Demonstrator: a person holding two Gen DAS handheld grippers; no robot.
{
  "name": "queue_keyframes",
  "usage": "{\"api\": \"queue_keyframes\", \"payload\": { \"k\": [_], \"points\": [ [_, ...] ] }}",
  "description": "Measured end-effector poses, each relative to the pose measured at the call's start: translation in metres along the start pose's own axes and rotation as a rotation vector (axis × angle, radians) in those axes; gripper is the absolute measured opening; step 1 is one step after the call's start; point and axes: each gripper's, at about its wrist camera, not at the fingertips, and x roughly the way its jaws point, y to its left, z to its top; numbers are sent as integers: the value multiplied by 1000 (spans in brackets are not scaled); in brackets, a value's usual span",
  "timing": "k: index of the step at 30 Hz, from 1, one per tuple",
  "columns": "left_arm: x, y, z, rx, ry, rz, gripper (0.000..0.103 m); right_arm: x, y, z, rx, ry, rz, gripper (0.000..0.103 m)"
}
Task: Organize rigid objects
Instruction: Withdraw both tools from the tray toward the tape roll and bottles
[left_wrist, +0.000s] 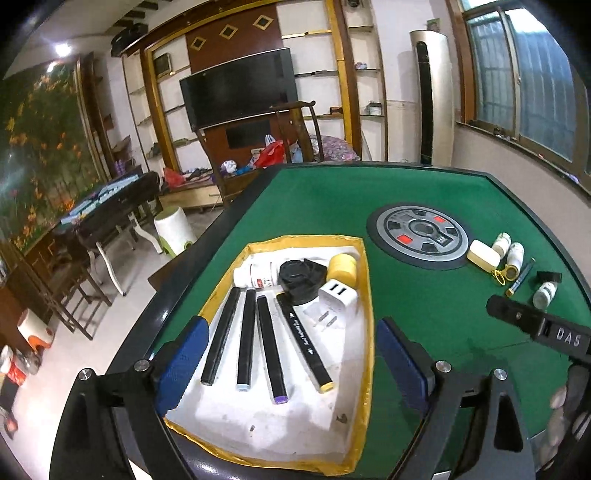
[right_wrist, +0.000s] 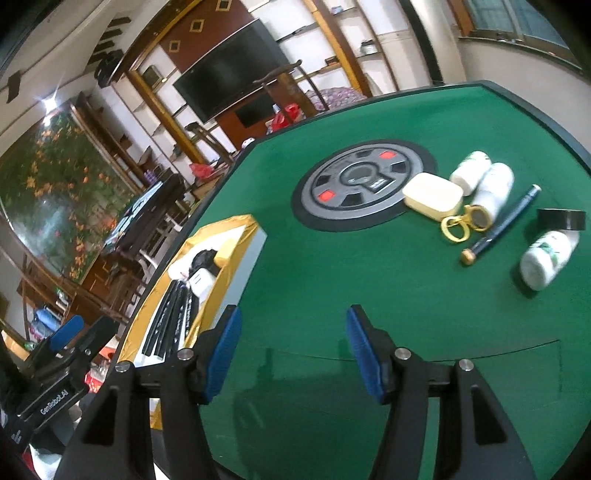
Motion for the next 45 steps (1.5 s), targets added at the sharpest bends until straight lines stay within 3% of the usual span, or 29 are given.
{"api": "queue_keyframes", "payload": {
  "k": [12,16,23,33,45],
  "points": [
    [-6,-42,-1,96,-3,-4,94,-41,-72,12,130,-97,-62,59],
    [-6,-54,-2,127,4,-10,94,-56,-102,20,186,-135,-103,65],
    [0,-69,-3,155,30,-29,94,-72,-148,30,267,-187,-158,65],
    [12,-102,-11,253,71,-21,94,-66,-193,35,359,-166,-200,65],
    [25,-123,-14,324,99,-20,94,-51,-223,75,401,-181,-228,66]
  ]
}}
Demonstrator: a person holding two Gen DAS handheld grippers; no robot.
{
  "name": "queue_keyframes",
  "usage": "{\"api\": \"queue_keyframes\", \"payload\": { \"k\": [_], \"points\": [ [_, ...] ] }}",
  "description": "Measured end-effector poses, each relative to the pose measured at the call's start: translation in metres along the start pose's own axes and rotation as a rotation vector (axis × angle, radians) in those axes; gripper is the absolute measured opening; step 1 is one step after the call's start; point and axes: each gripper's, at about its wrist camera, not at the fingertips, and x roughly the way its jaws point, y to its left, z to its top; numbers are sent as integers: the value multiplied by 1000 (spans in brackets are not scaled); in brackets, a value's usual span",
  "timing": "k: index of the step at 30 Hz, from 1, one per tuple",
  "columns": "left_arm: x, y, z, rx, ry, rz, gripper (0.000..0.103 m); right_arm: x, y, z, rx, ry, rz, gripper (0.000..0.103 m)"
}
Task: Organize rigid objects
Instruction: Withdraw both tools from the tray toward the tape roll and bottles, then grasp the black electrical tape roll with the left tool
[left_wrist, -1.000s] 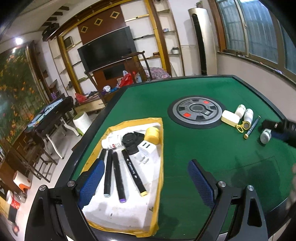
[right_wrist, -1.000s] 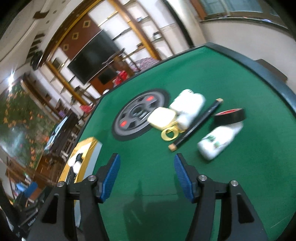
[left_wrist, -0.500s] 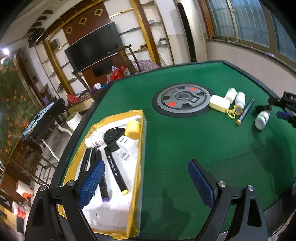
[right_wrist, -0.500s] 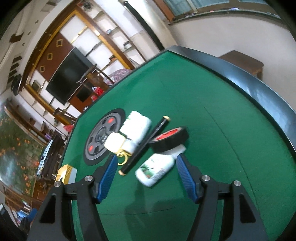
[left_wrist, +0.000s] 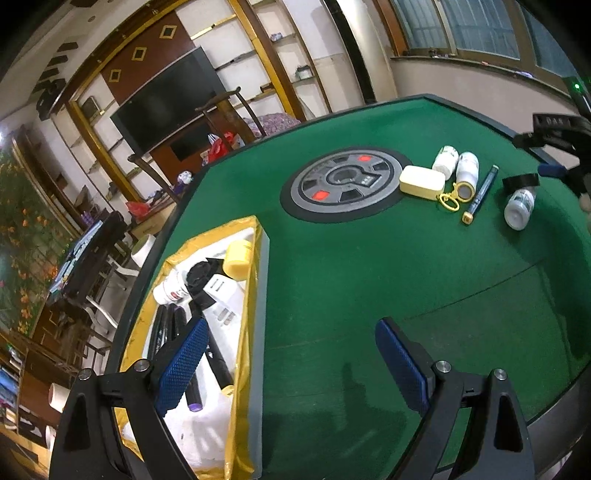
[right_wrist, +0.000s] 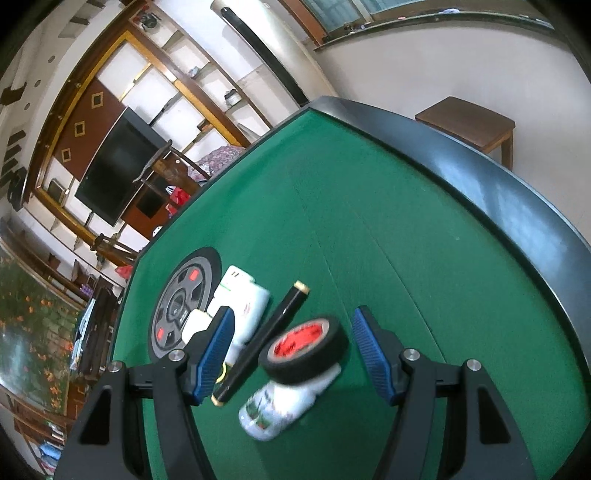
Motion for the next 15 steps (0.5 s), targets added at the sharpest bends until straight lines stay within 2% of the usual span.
{"api": "queue_keyframes", "payload": {
  "k": [5,9,11,15],
  "points": [
    [11,-5,1,5,34,-7,94,26,-4,16,20,24,-10,66],
    [17,-9,2,5,53,-19,94,47,-9,20,36,61,13,65],
    [22,-8,2,-19,72,-56,94,58,-12,18,33,92,51,66],
    [35,-9,0,-89,121,-149,94,61,-15,20,31,83,104,72]
  ]
}}
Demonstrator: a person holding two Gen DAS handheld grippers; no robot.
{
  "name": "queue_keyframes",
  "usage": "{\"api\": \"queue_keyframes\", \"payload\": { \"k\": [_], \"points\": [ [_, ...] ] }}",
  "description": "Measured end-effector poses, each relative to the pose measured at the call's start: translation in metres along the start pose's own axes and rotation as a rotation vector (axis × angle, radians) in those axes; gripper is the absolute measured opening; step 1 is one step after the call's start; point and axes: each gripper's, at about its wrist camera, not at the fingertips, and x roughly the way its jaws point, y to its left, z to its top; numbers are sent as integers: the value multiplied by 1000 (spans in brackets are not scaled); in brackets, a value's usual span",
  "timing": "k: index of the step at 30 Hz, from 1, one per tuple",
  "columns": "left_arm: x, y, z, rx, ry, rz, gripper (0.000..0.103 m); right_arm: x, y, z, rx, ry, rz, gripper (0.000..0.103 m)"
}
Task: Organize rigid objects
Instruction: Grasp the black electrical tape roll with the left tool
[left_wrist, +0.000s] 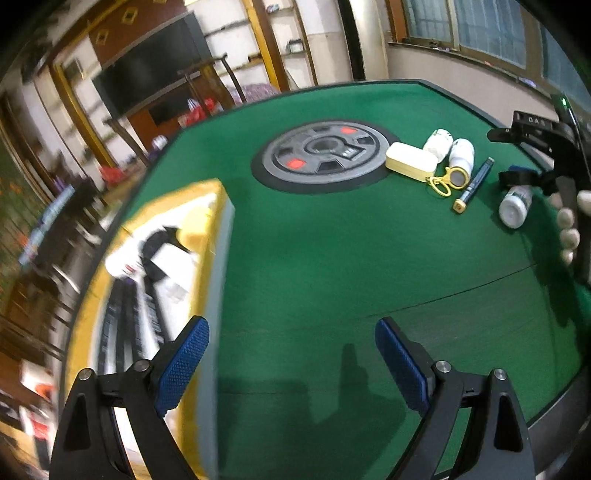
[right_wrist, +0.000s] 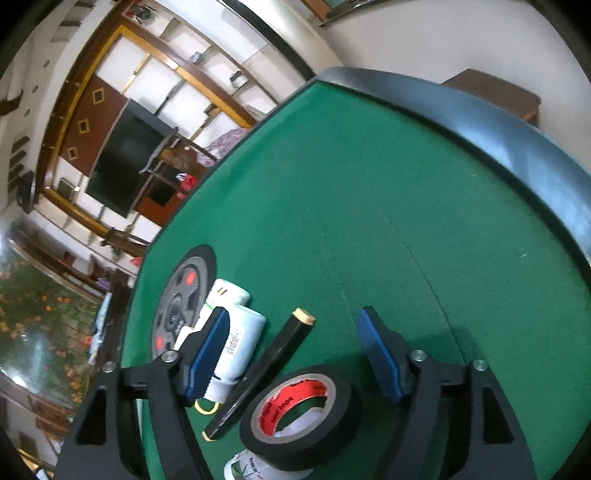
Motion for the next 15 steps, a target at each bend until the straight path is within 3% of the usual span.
{"api": "queue_keyframes", "payload": {
  "k": [11,15],
  "points": [
    [3,-14,-7,-9,19,-67,94,-2,-12,4,44,-47,33,76],
    [6,-13,-10,-22,43,-93,94,0,-5,0,-11,-2,41,77]
  ]
}}
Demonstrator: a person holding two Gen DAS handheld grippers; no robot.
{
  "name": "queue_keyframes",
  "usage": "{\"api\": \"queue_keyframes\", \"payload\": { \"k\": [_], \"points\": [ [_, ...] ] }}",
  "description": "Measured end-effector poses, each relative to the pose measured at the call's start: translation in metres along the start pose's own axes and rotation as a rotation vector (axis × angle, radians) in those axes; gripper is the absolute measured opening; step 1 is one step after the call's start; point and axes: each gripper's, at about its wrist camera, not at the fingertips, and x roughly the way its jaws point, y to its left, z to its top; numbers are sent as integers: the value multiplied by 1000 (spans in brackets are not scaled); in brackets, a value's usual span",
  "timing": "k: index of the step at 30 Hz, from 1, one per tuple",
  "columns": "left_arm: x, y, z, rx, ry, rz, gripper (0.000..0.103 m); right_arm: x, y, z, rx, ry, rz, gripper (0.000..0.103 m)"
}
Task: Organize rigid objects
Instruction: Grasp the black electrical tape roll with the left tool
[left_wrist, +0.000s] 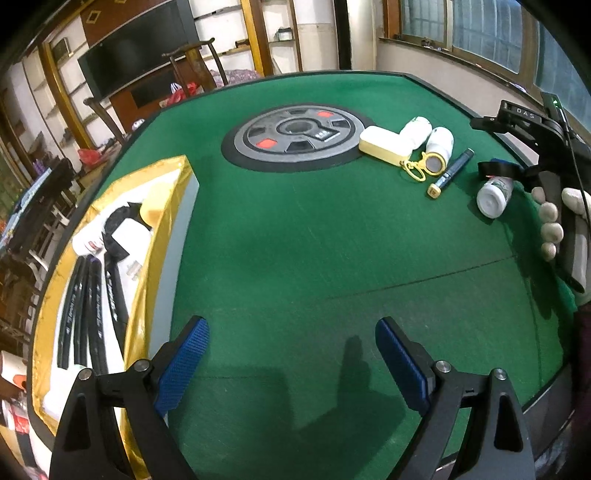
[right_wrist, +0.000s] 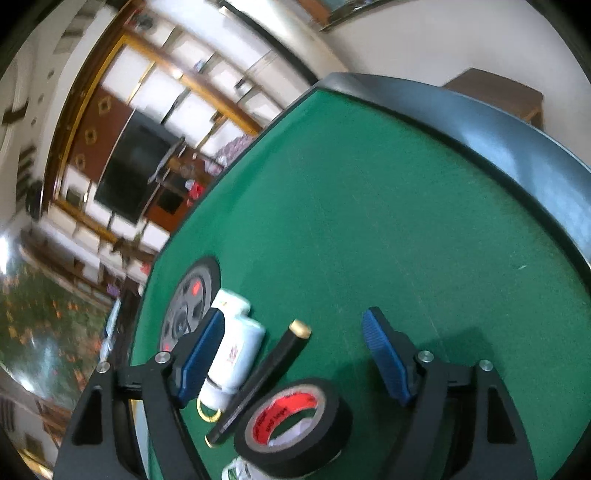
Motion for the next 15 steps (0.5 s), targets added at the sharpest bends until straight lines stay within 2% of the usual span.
{"api": "queue_keyframes", "payload": {
  "k": [2,10,12,15],
  "points": [
    [0,2,-1,-8,2,-5,94,7,6,-7,-6,67,82,78],
    [-3,14,-3,-55,-2,-29,94,31,50,-37,-188,272,213,80],
    [-3,17,-2,-75,-8,-61,94,35,61,-47,-222,349,293,81],
    [-5,17,0,-90,-19,-121,94,40,75,-61,-231,476,478,81]
  ]
}}
